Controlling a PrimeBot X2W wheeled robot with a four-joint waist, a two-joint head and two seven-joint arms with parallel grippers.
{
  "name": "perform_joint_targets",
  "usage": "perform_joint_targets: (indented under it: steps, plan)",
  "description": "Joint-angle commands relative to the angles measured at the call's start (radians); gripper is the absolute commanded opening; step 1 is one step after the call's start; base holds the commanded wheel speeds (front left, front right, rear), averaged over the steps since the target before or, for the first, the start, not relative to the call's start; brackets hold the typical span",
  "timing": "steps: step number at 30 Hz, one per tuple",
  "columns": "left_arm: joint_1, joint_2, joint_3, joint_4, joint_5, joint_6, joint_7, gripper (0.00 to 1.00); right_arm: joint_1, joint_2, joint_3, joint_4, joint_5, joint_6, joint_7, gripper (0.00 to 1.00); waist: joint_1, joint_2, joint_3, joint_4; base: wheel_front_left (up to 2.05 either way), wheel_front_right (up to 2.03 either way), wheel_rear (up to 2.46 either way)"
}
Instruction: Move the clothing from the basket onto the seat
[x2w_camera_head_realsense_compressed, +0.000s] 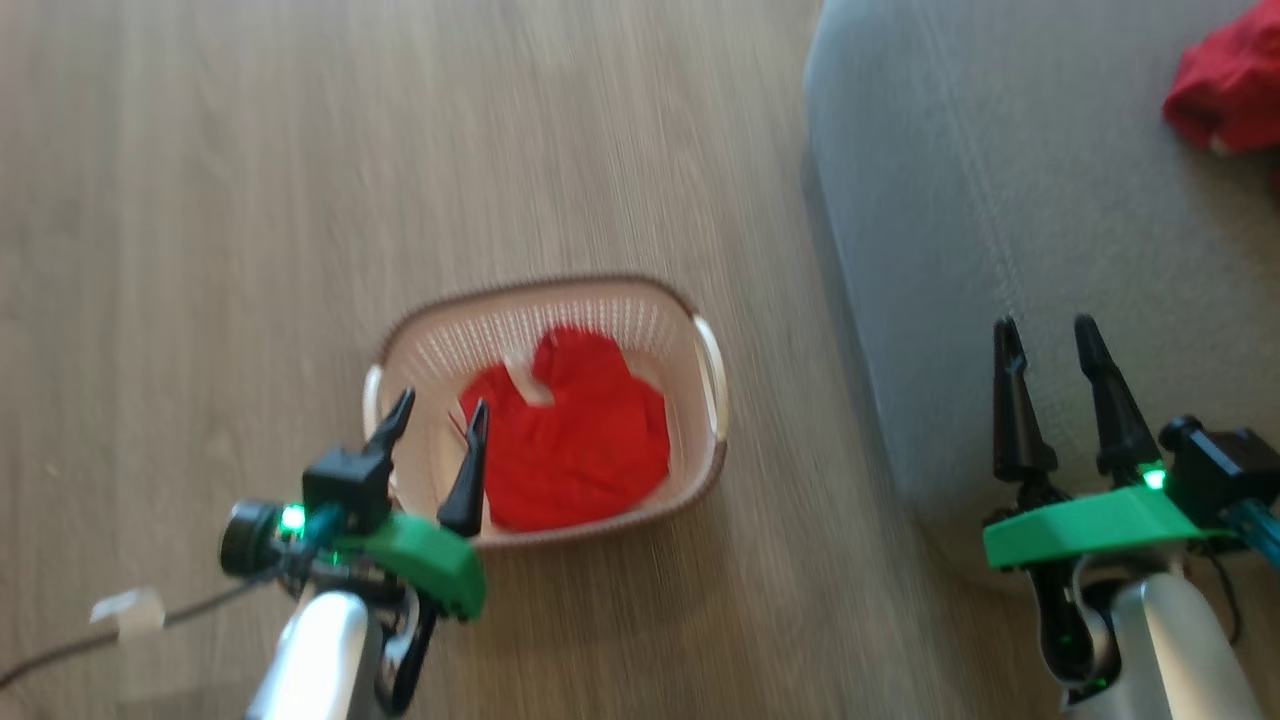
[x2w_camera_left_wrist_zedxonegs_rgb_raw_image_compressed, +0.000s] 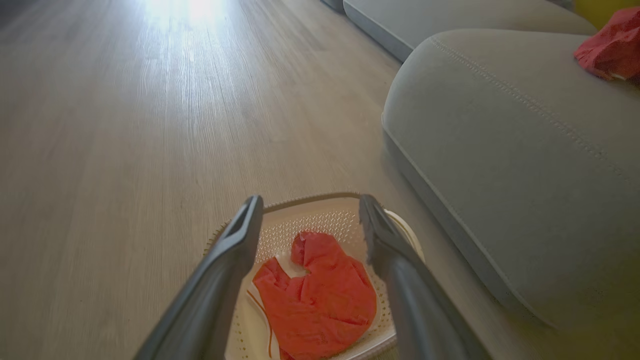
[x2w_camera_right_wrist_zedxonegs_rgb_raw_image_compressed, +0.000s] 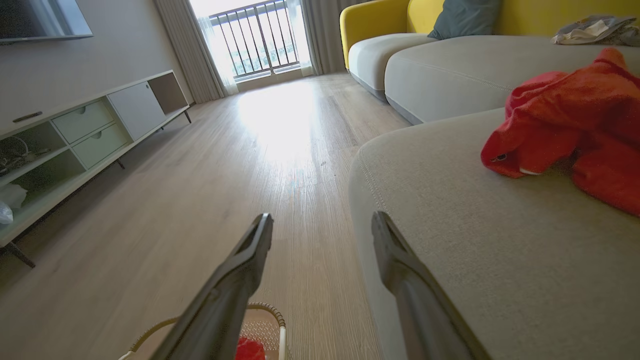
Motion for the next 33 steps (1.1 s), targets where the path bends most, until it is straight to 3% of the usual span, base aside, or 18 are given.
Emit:
perform_joint_targets:
  steps: [1,6,16,27,33]
  plan:
    - [-0.047,0.003,0.025,0.014,0.016,-0.012,-0.005,1.00,-0.024,0.001,0.033,-0.035,0.008,0.007,-0.006,1.00,0.0000,0.0000,0.163,-0.038,0.00,0.00,0.00]
    - [-0.198,0.018,-0.010,0.160,0.095,-0.067,-0.005,1.00,-0.066,0.001,0.063,-0.051,0.027,0.007,-0.006,1.00,0.0000,0.0000,0.304,-0.069,0.00,0.00,0.00]
    - [-0.457,0.126,-0.066,0.440,0.194,-0.090,-0.005,1.00,-0.106,0.002,0.132,-0.081,0.116,0.007,-0.006,1.00,0.0000,0.0000,0.500,-0.169,0.00,0.00,0.00]
    - [-0.683,0.226,-0.135,0.708,0.251,-0.106,-0.005,1.00,-0.131,0.002,0.225,-0.091,0.220,0.007,-0.006,1.00,0.0000,0.0000,0.642,-0.285,0.00,0.00,0.00]
    - [-0.767,0.224,-0.188,0.832,0.281,-0.115,-0.001,1.00,-0.109,0.002,0.228,-0.100,0.248,0.007,-0.006,1.00,0.0000,0.0000,0.663,-0.298,0.00,0.00,0.00]
